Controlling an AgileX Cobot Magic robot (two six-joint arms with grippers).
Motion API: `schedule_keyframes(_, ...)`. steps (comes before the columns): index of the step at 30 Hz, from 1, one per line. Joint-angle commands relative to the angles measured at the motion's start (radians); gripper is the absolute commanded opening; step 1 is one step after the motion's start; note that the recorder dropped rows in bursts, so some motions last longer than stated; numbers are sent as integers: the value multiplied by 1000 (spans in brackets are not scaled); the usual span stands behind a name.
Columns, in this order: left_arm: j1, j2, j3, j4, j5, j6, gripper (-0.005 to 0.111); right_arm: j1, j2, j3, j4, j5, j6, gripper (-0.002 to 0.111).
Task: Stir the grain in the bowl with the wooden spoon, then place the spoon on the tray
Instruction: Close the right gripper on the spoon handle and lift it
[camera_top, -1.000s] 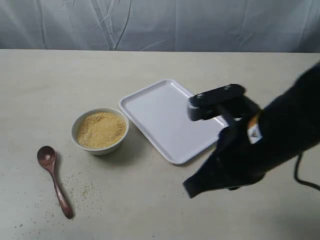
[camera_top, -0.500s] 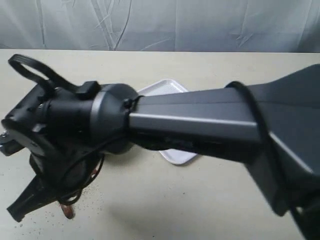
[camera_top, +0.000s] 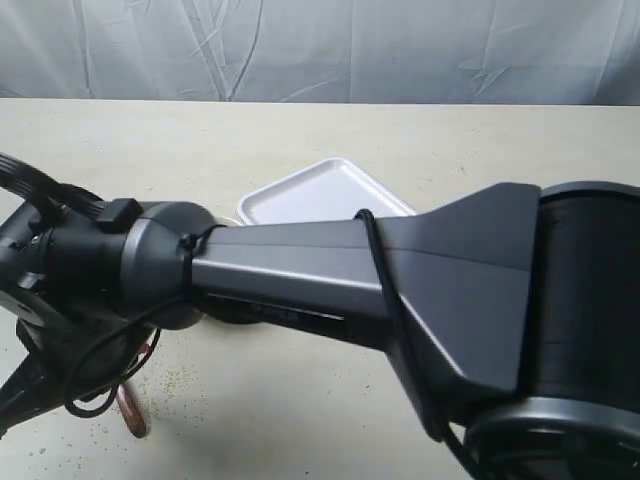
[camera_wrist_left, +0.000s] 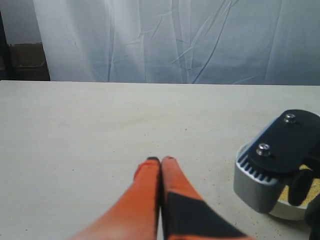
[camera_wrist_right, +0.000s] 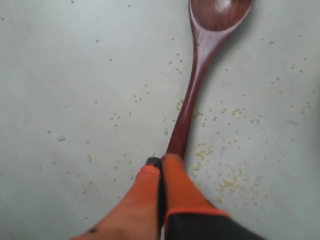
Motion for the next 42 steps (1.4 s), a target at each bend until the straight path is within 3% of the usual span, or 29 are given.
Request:
schedule_keyframes(1,0,-5,3,-2,-17,-2,0,-1,-3,-5,-2,-42,5,-1)
schedule_keyframes(6,0,-5,3,-2,-18,-2,0,-1,13,-5,-11,-42,37,1)
schedule_keyframes(12,0,-5,3,4,-19,-2,0,-1,27,-5,-28,-46,97,30)
schedule_keyframes(14,0,-5,3,6,-19,-2,0,-1,33,-5,-52,-51,125,34)
schedule_keyframes(32,0,-5,3,6,-21,0,0,-1,76,-5,-120,-55,188,34)
schedule_keyframes(38,0,-5,3,6,-21,0,0,-1,80,-5,-117,-53,188,26)
schedule_keyframes(42,0,-5,3,6,-21,0,0,-1,80,-5,-117,-43,188,7)
